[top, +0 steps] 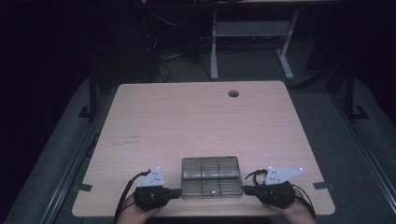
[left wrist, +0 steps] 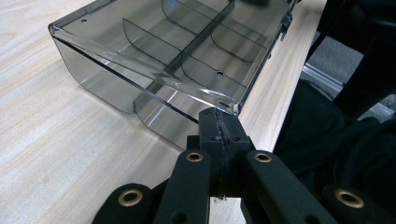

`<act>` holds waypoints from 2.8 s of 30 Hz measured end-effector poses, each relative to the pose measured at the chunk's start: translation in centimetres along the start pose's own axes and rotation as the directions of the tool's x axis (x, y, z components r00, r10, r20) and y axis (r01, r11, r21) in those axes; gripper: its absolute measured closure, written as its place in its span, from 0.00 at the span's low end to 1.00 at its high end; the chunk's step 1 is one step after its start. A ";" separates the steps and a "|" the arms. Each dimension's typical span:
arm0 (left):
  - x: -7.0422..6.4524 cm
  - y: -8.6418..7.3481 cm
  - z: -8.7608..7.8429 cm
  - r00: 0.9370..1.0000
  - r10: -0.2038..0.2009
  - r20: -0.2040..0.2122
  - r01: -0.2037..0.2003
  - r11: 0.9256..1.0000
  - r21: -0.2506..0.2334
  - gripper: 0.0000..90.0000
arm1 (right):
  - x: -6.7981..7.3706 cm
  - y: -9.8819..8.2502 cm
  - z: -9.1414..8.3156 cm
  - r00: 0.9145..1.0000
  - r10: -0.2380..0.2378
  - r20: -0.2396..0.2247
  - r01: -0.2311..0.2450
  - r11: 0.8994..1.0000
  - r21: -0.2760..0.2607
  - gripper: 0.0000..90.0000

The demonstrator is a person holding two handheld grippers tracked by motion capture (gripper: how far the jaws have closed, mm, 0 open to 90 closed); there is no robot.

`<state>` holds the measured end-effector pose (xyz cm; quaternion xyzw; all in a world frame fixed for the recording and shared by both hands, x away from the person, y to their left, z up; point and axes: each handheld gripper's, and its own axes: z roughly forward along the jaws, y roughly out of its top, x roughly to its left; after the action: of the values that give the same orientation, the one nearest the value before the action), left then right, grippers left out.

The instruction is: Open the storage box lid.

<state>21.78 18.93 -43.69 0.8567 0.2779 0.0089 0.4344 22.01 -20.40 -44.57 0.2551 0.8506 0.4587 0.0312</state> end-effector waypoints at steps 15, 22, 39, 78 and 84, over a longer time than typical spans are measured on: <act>-0.5 0.4 0.0 0.999 0.035 0.019 -0.034 0.998 -0.045 1.00 | 0.3 0.5 0.2 1.000 -0.002 -0.005 0.002 0.999 -0.033 1.00; -0.5 0.5 0.0 0.999 0.034 0.024 -0.033 0.998 -0.058 1.00 | 0.4 0.5 0.8 1.000 -0.012 -0.016 0.012 1.000 -0.025 1.00; -0.2 0.9 -0.3 0.999 0.030 0.026 -0.027 0.995 -0.098 1.00 | 0.6 0.6 1.2 0.999 -0.020 -0.033 0.019 1.000 -0.011 1.00; 0.4 3.1 -1.1 0.998 0.029 0.053 -0.019 0.985 -0.174 1.00 | 0.6 0.5 1.2 0.999 -0.024 -0.034 0.024 1.000 -0.013 1.00; 0.5 3.5 -1.2 0.998 0.039 0.047 -0.030 0.983 -0.181 1.00 | 0.6 0.5 1.2 0.999 -0.023 -0.033 0.023 1.000 -0.014 1.00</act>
<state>23.55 18.47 -40.45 0.8184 0.2502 0.0201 0.5169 22.06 -19.00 -44.73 0.2373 0.8508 0.4683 0.0239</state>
